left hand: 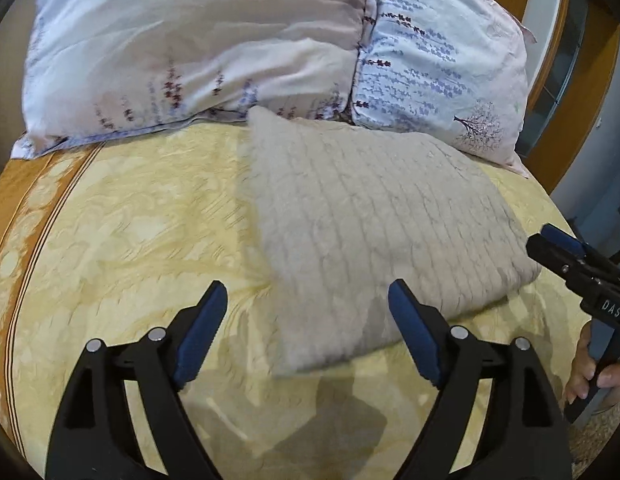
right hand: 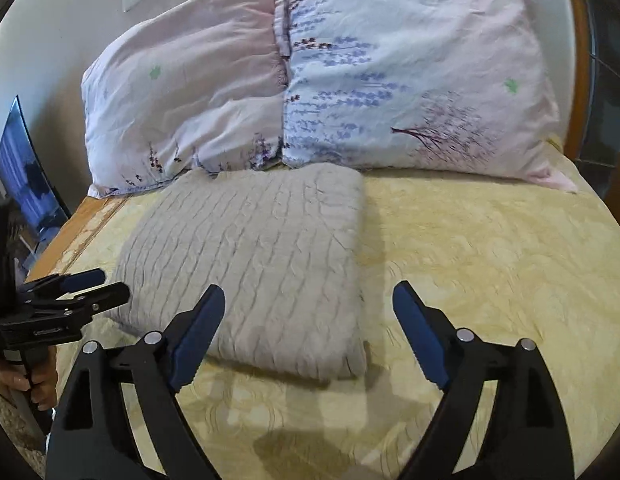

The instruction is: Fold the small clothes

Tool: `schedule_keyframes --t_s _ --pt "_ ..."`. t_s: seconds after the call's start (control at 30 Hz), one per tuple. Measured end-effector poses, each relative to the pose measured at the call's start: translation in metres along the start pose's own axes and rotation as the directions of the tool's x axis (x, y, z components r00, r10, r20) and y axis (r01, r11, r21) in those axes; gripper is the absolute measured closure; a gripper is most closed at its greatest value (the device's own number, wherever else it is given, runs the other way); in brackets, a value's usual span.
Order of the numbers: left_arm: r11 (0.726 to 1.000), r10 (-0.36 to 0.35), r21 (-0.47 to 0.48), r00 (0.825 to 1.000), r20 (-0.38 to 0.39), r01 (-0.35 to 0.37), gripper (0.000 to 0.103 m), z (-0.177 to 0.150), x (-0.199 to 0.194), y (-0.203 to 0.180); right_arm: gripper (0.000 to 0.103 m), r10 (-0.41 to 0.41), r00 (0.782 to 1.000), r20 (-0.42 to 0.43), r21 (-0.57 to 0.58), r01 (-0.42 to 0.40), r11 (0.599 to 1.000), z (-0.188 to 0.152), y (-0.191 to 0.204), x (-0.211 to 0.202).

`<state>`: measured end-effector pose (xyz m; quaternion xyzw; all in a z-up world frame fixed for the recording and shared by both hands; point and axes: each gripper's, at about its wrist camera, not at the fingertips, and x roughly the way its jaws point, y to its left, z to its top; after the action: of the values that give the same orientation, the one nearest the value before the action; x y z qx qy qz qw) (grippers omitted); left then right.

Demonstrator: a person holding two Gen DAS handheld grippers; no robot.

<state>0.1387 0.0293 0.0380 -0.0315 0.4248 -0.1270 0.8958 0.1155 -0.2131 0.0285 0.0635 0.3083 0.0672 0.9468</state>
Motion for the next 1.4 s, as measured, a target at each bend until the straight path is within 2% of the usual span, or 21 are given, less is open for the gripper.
schedule_keyframes --t_s 0.17,0.3,0.37,0.43,0.67,0.97,1.17,1.4 --pt "1.000 0.024 -0.005 1.000 -0.016 -0.024 0.012 -0.017 -0.004 -0.001 0.005 -0.040 0.999 -0.017 0.029 0.041 0.999 -0.014 0.002 -0.001" --pt "1.000 0.021 -0.004 1.000 -0.020 -0.021 0.007 -0.021 -0.003 -0.006 0.001 -0.068 0.997 -0.028 0.005 0.068 0.998 -0.022 0.013 0.000" --pt "0.999 0.047 0.007 0.998 -0.036 -0.047 0.002 -0.024 -0.001 -0.011 0.001 -0.075 0.996 -0.044 -0.009 0.075 0.997 -0.025 0.020 0.002" --pt "0.997 0.077 0.017 0.996 -0.046 -0.076 0.002 -0.026 0.002 -0.014 0.001 -0.076 0.995 -0.065 -0.010 0.076 0.997 -0.028 0.024 0.004" --pt "0.993 0.116 0.033 0.988 -0.098 -0.113 0.002 -0.032 0.013 -0.020 0.001 -0.103 0.983 -0.150 -0.012 0.102 0.995 -0.039 0.031 0.020" --pt "0.985 0.164 0.074 0.981 -0.106 -0.157 0.002 -0.035 0.017 -0.027 0.001 -0.139 0.973 -0.183 -0.040 0.134 0.990 -0.045 0.035 0.029" --pt "0.984 0.168 0.077 0.981 -0.093 -0.161 0.002 -0.035 0.016 -0.026 0.001 -0.171 0.966 -0.195 -0.059 0.162 0.985 -0.043 0.036 0.033" --pt "0.985 0.163 0.077 0.984 -0.077 -0.157 0.002 -0.036 0.015 -0.026 0.001 -0.171 0.967 -0.190 -0.057 0.164 0.985 -0.042 0.036 0.033"
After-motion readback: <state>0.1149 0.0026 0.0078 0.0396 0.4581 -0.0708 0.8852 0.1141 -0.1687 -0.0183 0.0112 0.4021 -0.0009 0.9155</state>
